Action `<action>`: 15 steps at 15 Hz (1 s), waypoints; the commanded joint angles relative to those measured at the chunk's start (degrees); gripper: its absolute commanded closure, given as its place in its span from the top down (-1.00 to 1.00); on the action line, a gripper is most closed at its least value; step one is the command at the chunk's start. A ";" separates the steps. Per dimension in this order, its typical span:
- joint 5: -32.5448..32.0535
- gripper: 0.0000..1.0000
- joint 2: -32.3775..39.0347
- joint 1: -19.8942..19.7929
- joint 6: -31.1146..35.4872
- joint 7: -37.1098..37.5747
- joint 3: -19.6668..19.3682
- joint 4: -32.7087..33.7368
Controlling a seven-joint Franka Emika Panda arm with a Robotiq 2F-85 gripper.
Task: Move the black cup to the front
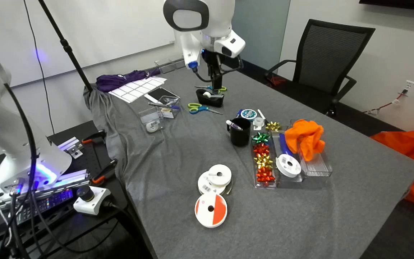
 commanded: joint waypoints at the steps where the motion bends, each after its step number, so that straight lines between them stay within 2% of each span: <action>1: 3.57 1.00 4.18 -0.65 5.67 4.63 1.98 0.33; 4: 5.37 1.00 7.27 0.65 13.21 11.05 3.30 0.13; 8: 2.41 1.00 11.38 4.39 22.61 22.69 2.87 0.54; 12: -1.55 1.00 13.73 7.16 26.42 31.81 1.05 0.37; 15: -4.14 1.00 14.43 7.44 26.44 35.00 -0.31 0.06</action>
